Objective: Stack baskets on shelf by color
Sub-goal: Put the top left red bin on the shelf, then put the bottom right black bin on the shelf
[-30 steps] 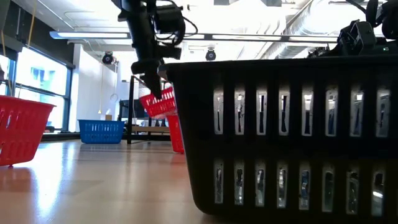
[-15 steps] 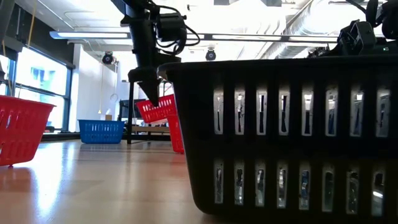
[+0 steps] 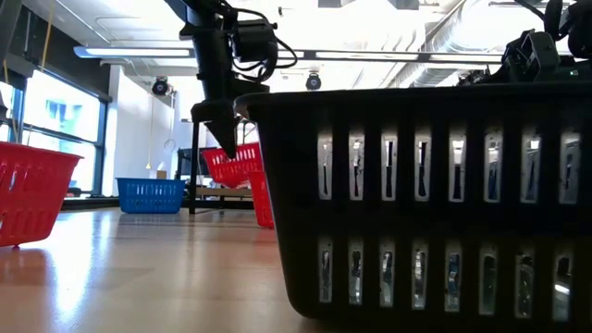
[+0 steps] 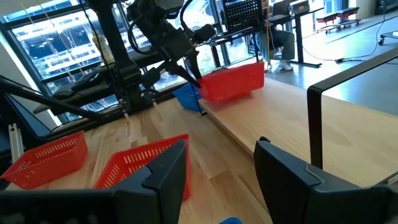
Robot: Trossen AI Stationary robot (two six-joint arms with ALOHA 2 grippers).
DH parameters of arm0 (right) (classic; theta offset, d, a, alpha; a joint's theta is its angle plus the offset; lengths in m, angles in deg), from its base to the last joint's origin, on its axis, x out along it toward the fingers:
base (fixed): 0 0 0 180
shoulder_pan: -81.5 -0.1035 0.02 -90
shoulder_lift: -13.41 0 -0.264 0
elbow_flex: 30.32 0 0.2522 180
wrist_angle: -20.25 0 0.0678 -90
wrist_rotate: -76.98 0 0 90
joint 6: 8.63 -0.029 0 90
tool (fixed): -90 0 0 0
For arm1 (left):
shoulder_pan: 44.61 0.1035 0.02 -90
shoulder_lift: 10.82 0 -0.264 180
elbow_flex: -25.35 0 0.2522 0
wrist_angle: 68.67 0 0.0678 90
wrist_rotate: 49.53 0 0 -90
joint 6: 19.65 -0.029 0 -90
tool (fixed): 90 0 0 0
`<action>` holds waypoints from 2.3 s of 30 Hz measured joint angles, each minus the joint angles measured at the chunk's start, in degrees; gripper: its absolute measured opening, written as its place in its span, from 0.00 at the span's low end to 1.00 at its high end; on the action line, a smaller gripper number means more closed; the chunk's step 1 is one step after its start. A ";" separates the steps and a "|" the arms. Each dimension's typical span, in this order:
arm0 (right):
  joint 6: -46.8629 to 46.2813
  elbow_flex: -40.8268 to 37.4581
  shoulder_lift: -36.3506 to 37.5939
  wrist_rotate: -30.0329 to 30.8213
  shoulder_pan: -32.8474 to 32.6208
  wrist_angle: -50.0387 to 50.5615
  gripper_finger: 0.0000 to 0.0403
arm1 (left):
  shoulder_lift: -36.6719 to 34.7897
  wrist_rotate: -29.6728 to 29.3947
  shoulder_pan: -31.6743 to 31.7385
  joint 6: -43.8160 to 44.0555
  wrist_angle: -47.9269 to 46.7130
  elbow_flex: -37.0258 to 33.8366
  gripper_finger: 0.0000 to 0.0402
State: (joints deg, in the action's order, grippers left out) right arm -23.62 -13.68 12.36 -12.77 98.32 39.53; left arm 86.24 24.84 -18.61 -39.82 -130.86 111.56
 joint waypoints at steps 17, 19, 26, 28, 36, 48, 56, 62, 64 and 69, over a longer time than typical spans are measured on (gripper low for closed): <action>0.00 0.00 0.02 0.00 0.01 -0.02 0.43 | -0.02 0.05 -1.44 3.59 -2.29 4.10 0.18; 0.00 0.00 0.00 0.00 0.00 -0.01 0.43 | -0.02 0.06 -1.89 4.80 -4.04 6.64 0.19; 0.01 0.00 0.01 0.00 0.00 -0.02 0.43 | -0.09 5.02 -3.33 12.21 -12.04 17.58 0.20; 0.00 0.00 0.01 0.00 0.00 0.01 0.43 | -0.11 7.09 -3.98 14.68 -13.86 20.81 0.20; 0.01 0.00 0.00 0.00 0.02 -0.02 0.43 | -3.80 10.52 -8.02 23.33 -14.25 26.82 0.20; -12.28 0.00 -0.01 0.00 0.01 -0.13 0.43 | -8.35 6.50 -15.77 34.42 -14.34 26.88 0.20; -22.85 -0.04 -0.01 -0.01 0.01 -2.58 0.43 | -8.57 5.17 -19.36 38.52 -8.47 22.18 0.20; -24.46 0.03 0.01 -0.85 0.01 -11.03 0.43 | -11.13 7.91 -19.80 41.99 -4.23 14.70 0.20; -23.41 1.09 -0.13 -1.76 0.01 -10.31 0.43 | -11.22 7.90 -20.04 42.83 -2.55 12.90 0.20; -18.34 7.94 -2.10 -3.95 0.00 -2.66 0.43 | -14.07 7.89 -20.17 43.58 3.23 7.05 0.20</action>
State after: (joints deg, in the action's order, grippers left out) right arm -41.95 -5.74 10.26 -16.72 98.32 36.87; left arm 72.17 32.73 -38.79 3.77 -127.63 118.61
